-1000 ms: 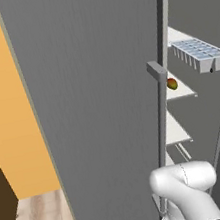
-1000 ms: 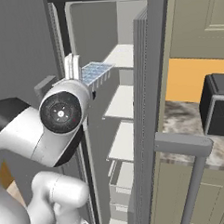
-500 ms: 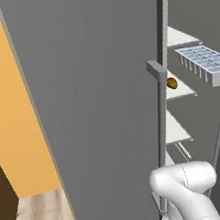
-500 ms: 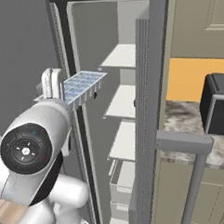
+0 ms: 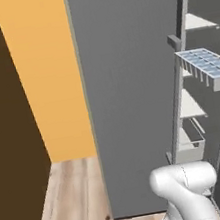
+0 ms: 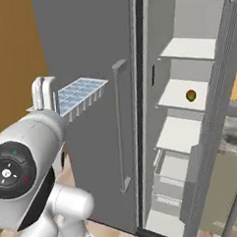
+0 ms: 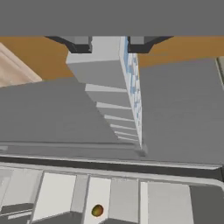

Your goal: Open the freezer door, pick up the ice cube tray from the freezer, and place it on the dining counter.

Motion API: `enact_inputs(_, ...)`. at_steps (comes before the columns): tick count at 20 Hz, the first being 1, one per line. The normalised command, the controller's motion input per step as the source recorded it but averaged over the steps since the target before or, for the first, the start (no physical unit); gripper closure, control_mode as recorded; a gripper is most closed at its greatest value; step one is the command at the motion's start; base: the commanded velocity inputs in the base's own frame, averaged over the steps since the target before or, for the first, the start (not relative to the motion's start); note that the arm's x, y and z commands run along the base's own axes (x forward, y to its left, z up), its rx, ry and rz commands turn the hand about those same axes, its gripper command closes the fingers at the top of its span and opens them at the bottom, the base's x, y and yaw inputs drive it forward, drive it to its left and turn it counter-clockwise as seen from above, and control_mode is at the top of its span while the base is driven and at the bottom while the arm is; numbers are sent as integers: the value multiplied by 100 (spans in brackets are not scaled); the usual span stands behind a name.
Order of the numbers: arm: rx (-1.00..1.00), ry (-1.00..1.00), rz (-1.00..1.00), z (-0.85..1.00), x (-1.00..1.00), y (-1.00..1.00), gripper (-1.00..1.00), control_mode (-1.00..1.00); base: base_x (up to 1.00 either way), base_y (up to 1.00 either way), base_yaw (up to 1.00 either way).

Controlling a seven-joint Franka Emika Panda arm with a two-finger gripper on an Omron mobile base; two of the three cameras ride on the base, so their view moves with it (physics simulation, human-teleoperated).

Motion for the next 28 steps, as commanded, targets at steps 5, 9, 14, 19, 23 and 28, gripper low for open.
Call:
enact_inputs(5,0,0,0,0,0,0,100,100,-37,79,65)
enact_inputs(9,0,0,0,0,0,0,100,100,-46,67,79)
enact_inputs(14,0,0,0,0,0,0,100,100,-38,43,96)
enact_inputs(19,0,0,0,0,0,0,100,100,-21,24,100)
enact_inputs(23,0,0,0,0,0,0,100,100,-20,20,100)
enact_inputs(28,0,0,0,0,0,0,100,100,-15,4,100)
